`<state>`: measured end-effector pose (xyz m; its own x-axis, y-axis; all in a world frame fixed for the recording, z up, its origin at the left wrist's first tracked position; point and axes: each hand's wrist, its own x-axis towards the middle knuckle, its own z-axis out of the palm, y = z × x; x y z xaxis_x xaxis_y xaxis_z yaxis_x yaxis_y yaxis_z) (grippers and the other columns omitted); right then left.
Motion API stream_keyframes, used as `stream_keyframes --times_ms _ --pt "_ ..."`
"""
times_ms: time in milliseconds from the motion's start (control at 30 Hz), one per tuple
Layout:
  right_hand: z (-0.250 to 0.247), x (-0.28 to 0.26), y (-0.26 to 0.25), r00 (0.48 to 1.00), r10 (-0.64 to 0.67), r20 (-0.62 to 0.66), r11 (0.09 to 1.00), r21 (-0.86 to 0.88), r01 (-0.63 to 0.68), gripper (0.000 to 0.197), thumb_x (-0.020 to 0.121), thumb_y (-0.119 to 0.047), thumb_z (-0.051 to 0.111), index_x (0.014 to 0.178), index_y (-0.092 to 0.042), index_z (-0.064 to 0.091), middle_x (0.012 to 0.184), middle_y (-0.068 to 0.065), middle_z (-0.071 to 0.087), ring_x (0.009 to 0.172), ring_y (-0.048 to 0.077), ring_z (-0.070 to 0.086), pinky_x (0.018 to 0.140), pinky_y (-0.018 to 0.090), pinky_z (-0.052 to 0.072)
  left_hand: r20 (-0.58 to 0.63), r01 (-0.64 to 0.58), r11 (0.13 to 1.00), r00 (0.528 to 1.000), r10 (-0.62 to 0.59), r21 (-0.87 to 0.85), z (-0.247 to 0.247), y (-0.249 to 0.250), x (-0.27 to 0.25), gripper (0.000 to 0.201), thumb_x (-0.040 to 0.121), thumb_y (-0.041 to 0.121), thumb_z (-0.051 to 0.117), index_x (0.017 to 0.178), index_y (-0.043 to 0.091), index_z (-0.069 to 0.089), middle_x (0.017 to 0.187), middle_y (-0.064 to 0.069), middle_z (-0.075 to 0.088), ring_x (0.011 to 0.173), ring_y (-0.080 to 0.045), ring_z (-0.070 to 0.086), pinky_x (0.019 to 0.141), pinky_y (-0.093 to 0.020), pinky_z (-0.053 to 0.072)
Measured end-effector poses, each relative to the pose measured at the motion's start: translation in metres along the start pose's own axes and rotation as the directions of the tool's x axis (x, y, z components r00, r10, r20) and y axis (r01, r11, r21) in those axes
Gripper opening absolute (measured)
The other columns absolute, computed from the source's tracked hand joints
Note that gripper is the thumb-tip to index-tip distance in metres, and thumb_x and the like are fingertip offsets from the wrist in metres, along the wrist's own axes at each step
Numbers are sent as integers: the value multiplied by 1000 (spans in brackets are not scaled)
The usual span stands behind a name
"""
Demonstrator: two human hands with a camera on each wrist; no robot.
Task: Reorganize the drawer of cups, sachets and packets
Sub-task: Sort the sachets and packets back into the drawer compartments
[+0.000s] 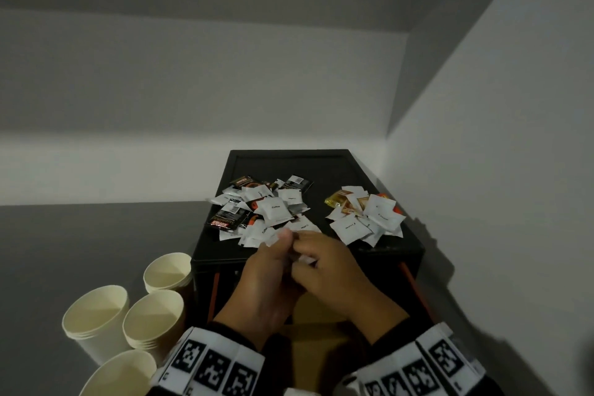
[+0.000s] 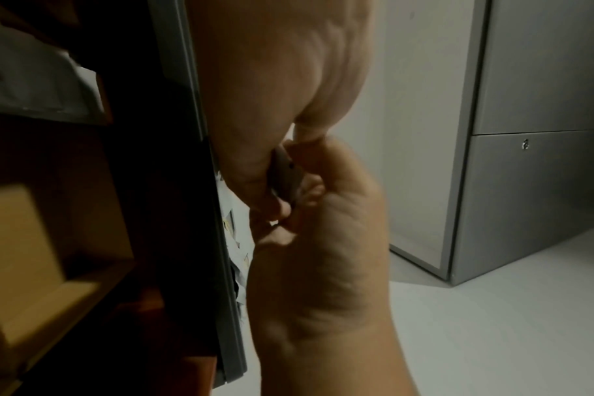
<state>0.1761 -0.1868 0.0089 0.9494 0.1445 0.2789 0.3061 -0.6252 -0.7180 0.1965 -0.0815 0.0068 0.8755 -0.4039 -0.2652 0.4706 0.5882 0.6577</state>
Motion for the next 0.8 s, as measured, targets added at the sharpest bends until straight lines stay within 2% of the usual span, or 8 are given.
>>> stream_keyframes --times_ms 100,167,233,300,367,467,667,800 --pt "-14 1 2 990 141 -1 917 377 -131 40 92 -5 49 128 -22 55 127 -3 56 74 14 64 66 20 53 3 -23 999 1000 23 -28 1 0 -3 51 97 10 42 145 5 25 101 -22 64 74 -27 67 60 -35 57" --pt "-19 1 0 991 132 7 915 384 -125 43 93 -5 51 128 -30 51 129 -9 52 90 16 67 59 17 52 -1 -24 1000 1000 24 -11 2 -2 -3 42 95 3 43 136 1 33 95 -22 64 71 -27 65 55 -32 55" --pt "-23 5 3 992 96 -79 971 226 -76 43 93 -11 54 130 -31 49 135 -10 47 115 13 56 73 9 47 -12 -24 1000 1000 24 -4 3 -3 -2 36 95 3 44 131 -1 37 103 -24 64 70 -27 66 52 -31 55" --pt "-34 11 10 982 106 -157 992 -52 -115 44 94 -14 51 135 -30 46 146 -9 37 133 8 34 103 18 33 -47 -14 1000 999 13 -18 4 -3 -2 42 96 5 45 137 1 35 110 -24 62 66 -26 67 47 -28 54" --pt "-45 16 25 966 236 -104 860 -440 -257 56 93 -18 49 144 -34 31 156 -7 17 145 15 6 116 43 6 -82 -1 999 997 -2 -35 4 -1 -5 35 97 10 46 131 6 41 110 -24 62 66 -27 68 43 -26 53" --pt "-52 14 46 937 349 -15 628 -738 -246 67 91 -22 50 148 -34 18 159 -6 5 145 24 -14 110 58 -12 -74 11 1000 997 -13 -27 1 0 -11 14 97 18 48 106 8 51 97 -19 63 72 -25 65 45 -23 52" --pt "-49 2 48 985 154 -80 694 -701 -165 47 93 -13 52 134 -37 48 148 -6 39 145 16 8 113 51 -12 -91 30 998 995 -35 -52 -6 -3 -7 42 87 -4 54 128 -4 43 122 -26 52 74 -25 67 44 -19 52" --pt "-49 6 53 987 129 -93 755 -636 -158 33 98 -17 45 123 -33 60 134 -6 55 131 12 39 116 40 0 -96 -20 999 995 16 -40 -7 -9 -2 51 88 -14 46 135 5 36 137 -26 38 89 -33 63 47 -21 54"
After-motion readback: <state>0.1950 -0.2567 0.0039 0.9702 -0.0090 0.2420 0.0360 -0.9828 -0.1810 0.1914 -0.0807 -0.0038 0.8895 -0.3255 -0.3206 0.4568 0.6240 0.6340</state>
